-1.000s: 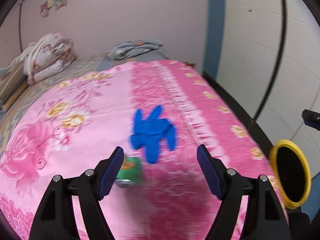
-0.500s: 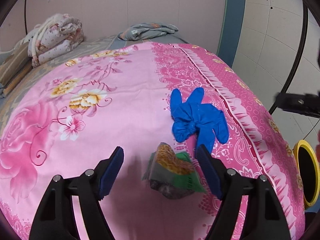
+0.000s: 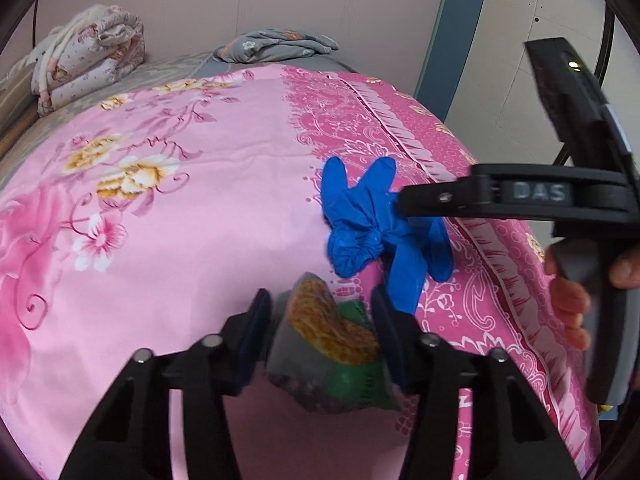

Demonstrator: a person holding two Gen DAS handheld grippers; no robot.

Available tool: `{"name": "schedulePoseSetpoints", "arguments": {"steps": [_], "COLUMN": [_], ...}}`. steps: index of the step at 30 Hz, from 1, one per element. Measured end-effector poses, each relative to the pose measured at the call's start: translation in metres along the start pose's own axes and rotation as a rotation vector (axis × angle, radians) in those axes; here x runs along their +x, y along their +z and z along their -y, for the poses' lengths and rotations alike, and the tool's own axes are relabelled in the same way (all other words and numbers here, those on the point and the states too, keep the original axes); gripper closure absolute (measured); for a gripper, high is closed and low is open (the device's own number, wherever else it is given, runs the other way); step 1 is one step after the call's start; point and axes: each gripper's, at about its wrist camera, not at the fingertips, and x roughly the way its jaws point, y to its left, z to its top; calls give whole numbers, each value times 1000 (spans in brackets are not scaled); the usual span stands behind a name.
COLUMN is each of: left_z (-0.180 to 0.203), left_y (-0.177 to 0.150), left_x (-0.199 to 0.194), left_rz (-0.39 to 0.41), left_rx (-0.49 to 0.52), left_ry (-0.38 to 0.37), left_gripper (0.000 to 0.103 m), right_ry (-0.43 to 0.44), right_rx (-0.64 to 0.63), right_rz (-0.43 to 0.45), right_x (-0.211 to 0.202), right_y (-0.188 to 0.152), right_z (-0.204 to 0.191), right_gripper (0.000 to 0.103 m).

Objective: Collect trash
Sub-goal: 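Grasp the green snack wrapper with the left tool while the right tool grasps the blue gloves, then carry the green wrapper and blue gloves over the yellow-rimmed bin with both tools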

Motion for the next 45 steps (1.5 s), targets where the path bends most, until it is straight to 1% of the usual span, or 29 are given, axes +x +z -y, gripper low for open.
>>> {"name": "schedulePoseSetpoints", "arguments": {"steps": [2, 3, 4, 9, 11, 13, 16, 18, 19, 20, 22, 31, 37, 40, 45], "left_z": [-2, -3, -4, -9, -11, -11, -12, -12, -12, -12, -12, -5, 5, 14, 34], "left_y": [-2, -3, -3, -6, -6, -6, -6, -5, -6, -6, -6, -3, -4, -6, -11], "left_x": [3, 4, 4, 0, -1, -2, -3, -4, -5, -6, -8, -29, -55, -69, -96], "left_rz": [-4, -3, -1, 23, 28, 33, 38, 41, 43, 44, 48, 80, 110, 124, 153], "left_rx": [-10, -15, -23, -57, -65, -69, -71, -69, -68, -65, -63, -44, -35, -21, 3], "left_ry": [-19, -28, -36, -60, -65, -69, -72, -73, -72, -71, -69, -51, -41, -30, -38], "left_gripper": [62, 63, 67, 72, 74, 74, 75, 75, 75, 75, 75, 75, 75, 75, 75], "right_ry": [-2, 3, 6, -3, -23, -42, -60, -49, -46, -47, -45, -19, 0, 9, 14], "right_rx": [-5, -2, -1, -34, -47, -56, -63, -56, -55, -57, -56, -28, -10, -2, 2], "right_rz": [-15, -22, -28, -27, -30, -31, -25, -29, -29, -22, -8, 33, 72, 100, 156], "right_x": [9, 12, 15, 20, 23, 25, 26, 25, 24, 23, 19, -13, -50, -75, -118], "right_y": [0, -1, -2, -5, -6, -8, -10, -11, -12, -13, -13, -19, -31, -43, -62], "right_z": [-1, -2, -3, -11, -13, -14, -15, -16, -16, -17, -19, -12, -5, -1, 6], "right_gripper": [28, 30, 30, 39, 44, 51, 78, 86, 88, 92, 94, 95, 95, 95, 95]}}
